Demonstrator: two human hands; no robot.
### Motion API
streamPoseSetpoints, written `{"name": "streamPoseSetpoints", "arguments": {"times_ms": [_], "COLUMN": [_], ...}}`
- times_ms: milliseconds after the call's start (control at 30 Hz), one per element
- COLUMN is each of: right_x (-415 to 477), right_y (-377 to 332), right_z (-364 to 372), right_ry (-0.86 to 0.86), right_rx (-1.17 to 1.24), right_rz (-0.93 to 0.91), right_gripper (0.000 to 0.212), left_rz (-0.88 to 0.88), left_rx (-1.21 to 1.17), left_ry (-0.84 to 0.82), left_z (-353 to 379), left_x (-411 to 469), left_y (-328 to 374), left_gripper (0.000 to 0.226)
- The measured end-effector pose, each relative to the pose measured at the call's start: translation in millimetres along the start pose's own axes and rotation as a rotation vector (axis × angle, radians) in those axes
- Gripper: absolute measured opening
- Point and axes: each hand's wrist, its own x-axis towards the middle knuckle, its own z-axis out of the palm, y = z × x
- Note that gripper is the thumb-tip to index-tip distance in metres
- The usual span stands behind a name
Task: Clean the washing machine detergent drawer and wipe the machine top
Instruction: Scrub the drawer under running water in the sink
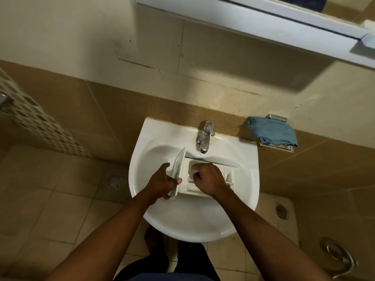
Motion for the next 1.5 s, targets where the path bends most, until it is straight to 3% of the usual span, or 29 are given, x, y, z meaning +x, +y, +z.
{"name": "streamPoseSetpoints", "arguments": {"times_ms": [200,400,500,600,800,867,933,1033,1100,1200,1300,1367,1500], "right_x": [-9,6,21,15,8,17,22,15,8,10,34,45,58], "right_y": [-21,-9,-13,-2,7,-10,-22,-4,21,43,33,23,15], "right_z": [24,8,24,37,16,16,20,29,30,19,-6,-22,-26], "right_ry": [-0.052,0.108,0.013,0.015,-0.051,0.01,0.015,0.017,0.089,0.238,0.344,0.294,0.087], "right_rx": [-0.043,-0.009,0.073,-0.082,-0.42,-0.274,-0.016,-0.098,-0.108,0.251,1.129,1.57,1.953], "right_rz": [-0.105,-0.073,-0.14,-0.178,0.0,-0.012,-0.043,-0.167,-0.109,0.174,0.543,0.665,0.723], "right_gripper": [0.034,0.044,0.064,0.08,0.063,0.049,0.051,0.065,0.062,0.041,0.029,0.031,0.044], "left_rz": [-0.009,-0.005,-0.003,-0.002,-0.002,-0.003,-0.01,-0.024,-0.02,-0.022,-0.027,-0.029,-0.025], "left_rx": [-0.007,-0.021,-0.017,-0.01,0.011,0.008,-0.005,-0.042,-0.03,-0.022,-0.009,0.0,0.038], "left_ry": [-0.002,-0.01,0.004,0.025,0.024,0.016,0.013,0.014,0.011,-0.009,-0.027,-0.038,-0.018], "left_z": [-1,-1,0,3,4,3,1,-2,-3,-5,-7,-8,-6], "left_x": [1,1,0,-1,-1,0,-1,-3,-4,-3,-3,-2,-3], "left_y": [0,-1,0,-1,2,3,2,1,1,0,2,3,5], "left_gripper": [0.095,0.095,0.096,0.095,0.094,0.095,0.095,0.094,0.092,0.091,0.086,0.084,0.08]}}
